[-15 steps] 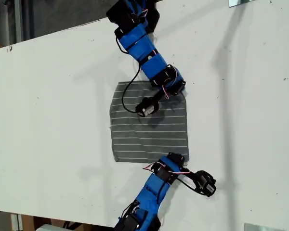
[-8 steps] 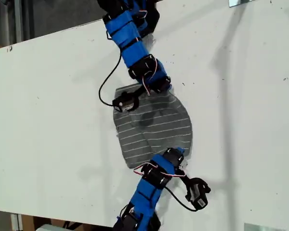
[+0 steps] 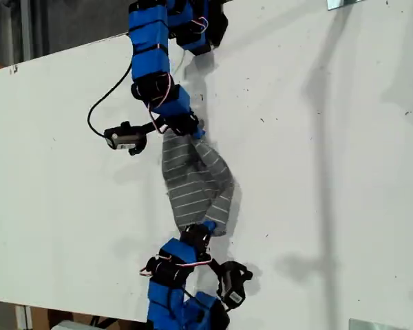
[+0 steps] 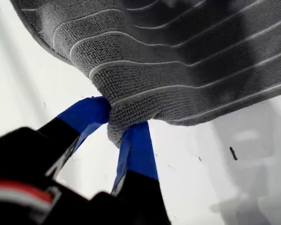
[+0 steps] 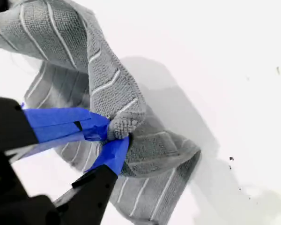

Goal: Grasp corners of a square towel and fold twice.

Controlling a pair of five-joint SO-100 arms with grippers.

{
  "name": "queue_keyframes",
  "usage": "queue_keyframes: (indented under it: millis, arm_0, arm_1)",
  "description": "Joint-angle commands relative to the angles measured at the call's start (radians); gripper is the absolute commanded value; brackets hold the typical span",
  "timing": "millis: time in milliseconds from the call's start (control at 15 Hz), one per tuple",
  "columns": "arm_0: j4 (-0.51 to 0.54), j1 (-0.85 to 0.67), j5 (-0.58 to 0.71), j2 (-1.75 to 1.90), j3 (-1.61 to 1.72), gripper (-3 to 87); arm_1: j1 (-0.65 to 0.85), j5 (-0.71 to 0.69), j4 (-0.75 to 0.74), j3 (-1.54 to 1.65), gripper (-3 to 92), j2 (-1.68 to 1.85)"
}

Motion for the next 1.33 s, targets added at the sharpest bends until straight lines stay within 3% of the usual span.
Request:
queue_keyframes:
  millis: [0, 467, 867, 1133, 1267]
  arm_0:
    - [-0.048, -0.101, 0.034, 0.232, 0.146, -0.1]
    - [-0.063, -0.405, 0.137, 0.347, 0.282, -0.1]
    - [-0.163, -0.713, 0.281, 0.322, 0.397, -0.1]
    - [-0.201, -0.701, 0.270, 0.336, 0.482, -0.1]
    - [-0.206, -0.629, 0.253, 0.390, 0.540, -0.1]
  arm_1:
    - [0.106, -0.066, -0.018, -0.012, -0.1, 0.121]
    - [0.417, -0.227, -0.120, -0.046, -0.1, -0.035]
    - [0.558, -0.367, -0.164, -0.347, -0.1, -0.336]
    - [0.598, -0.362, -0.147, -0.318, -0.1, -0.379]
    - [0.595, -0.362, -0.046, -0.298, -0.1, -0.408]
